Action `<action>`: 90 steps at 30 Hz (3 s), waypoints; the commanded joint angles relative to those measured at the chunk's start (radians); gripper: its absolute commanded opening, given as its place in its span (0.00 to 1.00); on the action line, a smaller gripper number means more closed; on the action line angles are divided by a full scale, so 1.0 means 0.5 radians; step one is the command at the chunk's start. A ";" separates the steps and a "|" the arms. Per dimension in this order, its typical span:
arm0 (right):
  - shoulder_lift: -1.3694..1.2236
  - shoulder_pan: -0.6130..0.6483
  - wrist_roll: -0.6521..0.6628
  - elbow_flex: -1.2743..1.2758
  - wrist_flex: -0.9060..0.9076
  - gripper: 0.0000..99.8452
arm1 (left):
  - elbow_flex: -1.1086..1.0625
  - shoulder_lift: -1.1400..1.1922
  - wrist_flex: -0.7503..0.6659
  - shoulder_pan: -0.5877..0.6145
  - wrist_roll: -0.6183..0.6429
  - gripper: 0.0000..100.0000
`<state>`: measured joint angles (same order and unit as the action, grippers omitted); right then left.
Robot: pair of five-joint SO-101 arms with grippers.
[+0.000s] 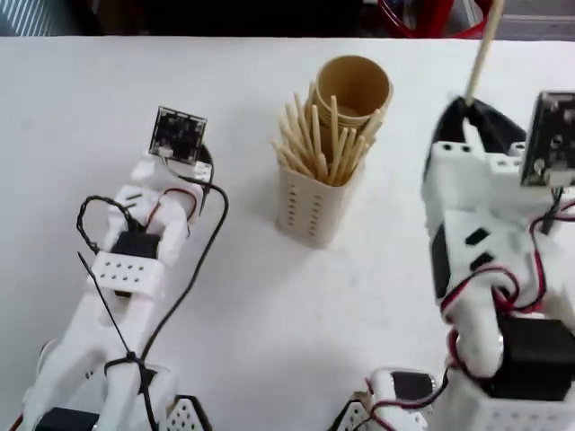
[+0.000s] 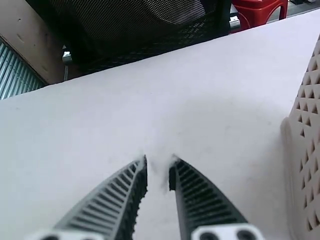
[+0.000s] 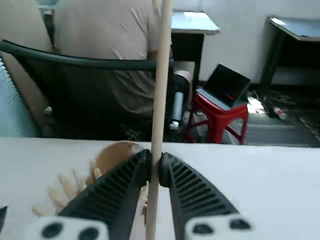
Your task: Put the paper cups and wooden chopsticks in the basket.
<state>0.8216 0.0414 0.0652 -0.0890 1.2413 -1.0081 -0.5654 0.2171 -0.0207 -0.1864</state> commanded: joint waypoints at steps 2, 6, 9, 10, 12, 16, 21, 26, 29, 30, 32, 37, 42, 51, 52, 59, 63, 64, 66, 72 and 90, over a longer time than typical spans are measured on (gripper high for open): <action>0.005 0.311 -0.058 0.160 -0.308 0.02 | 0.018 -0.066 -0.046 0.011 -0.006 0.09; 0.005 0.428 -0.095 0.371 -0.539 0.02 | 0.018 -0.066 -0.046 0.011 -0.009 0.09; 0.020 0.446 -0.095 0.546 -0.677 0.02 | 0.018 -0.066 -0.046 0.008 -0.009 0.09; 0.023 0.446 -0.095 0.595 -0.723 0.02 | 0.018 -0.066 -0.046 0.008 -0.009 0.09; 0.023 0.450 -0.123 0.669 -0.787 0.02 | 0.018 -0.066 -0.046 0.005 -0.012 0.09; 0.023 0.450 -0.196 0.767 -0.876 0.02 | 0.018 -0.066 -0.046 0.002 -0.012 0.09; 0.017 0.572 -0.206 0.878 -1.057 0.02 | 0.018 -0.066 -0.046 0.005 -0.012 0.09; 0.017 0.732 -0.206 1.019 -1.330 0.02 | 0.018 -0.069 -0.046 0.002 -0.015 0.09; 0.005 0.756 -0.203 1.114 -1.511 0.02 | 0.018 -0.069 -0.046 0.002 -0.015 0.09; 0.005 0.753 -0.203 1.148 -1.573 0.02 | 0.018 -0.069 -0.046 0.002 -0.015 0.09; 0.011 0.735 -0.193 1.209 -1.668 0.02 | 0.018 -0.069 -0.046 0.002 -0.015 0.09; 0.002 0.738 -0.190 1.267 -1.702 0.02 | 0.018 -0.075 -0.046 0.002 -0.015 0.09; 0.002 0.717 -0.187 1.292 -1.705 0.02 | 0.018 -0.072 -0.046 -0.002 -0.015 0.09; -0.057 0.692 -0.187 1.280 -1.821 0.02 | 0.006 -0.069 -0.101 -0.002 -0.012 0.09; -0.084 0.692 -0.187 1.280 -1.827 0.02 | 0.003 -0.069 -0.110 -0.002 -0.012 0.09; -0.183 0.689 -0.187 1.280 -1.849 0.02 | 0.003 -0.069 -0.110 0.002 -0.012 0.09; -0.186 0.634 -0.184 1.280 -1.843 0.02 | 0.003 -0.066 -0.107 0.002 -0.012 0.09; -0.189 0.612 -0.184 1.280 -1.843 0.02 | 0.003 -0.066 -0.110 0.002 -0.012 0.09; -0.195 0.563 -0.184 1.283 -1.834 0.03 | 0.003 -0.066 -0.114 0.002 -0.012 0.09; -0.183 0.529 -0.190 1.280 -1.708 0.14 | 0.003 -0.066 -0.114 0.002 -0.012 0.09; 1.177 0.342 0.279 1.338 -0.195 0.02 | -0.061 -0.450 -0.098 0.084 -0.015 0.09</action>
<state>1.2589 0.2562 0.1389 0.5201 1.0234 -1.0142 -0.6437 0.1895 -0.0207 -0.1864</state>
